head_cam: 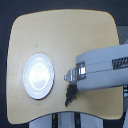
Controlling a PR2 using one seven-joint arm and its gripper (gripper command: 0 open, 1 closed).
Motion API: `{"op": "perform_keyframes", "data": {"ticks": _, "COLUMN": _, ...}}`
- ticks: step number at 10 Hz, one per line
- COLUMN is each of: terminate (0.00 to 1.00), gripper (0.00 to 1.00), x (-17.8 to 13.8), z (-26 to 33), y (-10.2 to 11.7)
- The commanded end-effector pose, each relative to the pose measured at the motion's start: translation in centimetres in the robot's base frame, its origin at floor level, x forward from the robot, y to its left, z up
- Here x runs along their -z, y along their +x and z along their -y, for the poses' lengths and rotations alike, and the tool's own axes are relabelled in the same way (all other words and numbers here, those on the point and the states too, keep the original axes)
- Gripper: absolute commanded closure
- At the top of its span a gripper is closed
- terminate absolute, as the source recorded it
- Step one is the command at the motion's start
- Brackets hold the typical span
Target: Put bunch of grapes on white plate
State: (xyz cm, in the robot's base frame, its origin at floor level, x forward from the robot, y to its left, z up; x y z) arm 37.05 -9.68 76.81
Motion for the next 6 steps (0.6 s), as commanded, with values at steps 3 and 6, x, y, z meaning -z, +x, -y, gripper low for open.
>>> {"op": "perform_keyframes", "data": {"ticks": 3, "terminate": 0.00, "gripper": 0.00, "x": 4.4, "z": -1.7, "y": -0.8}}
{"op": "perform_keyframes", "data": {"ticks": 6, "terminate": 0.00, "gripper": 0.00, "x": 5.5, "z": -1.5, "y": 0.0}}
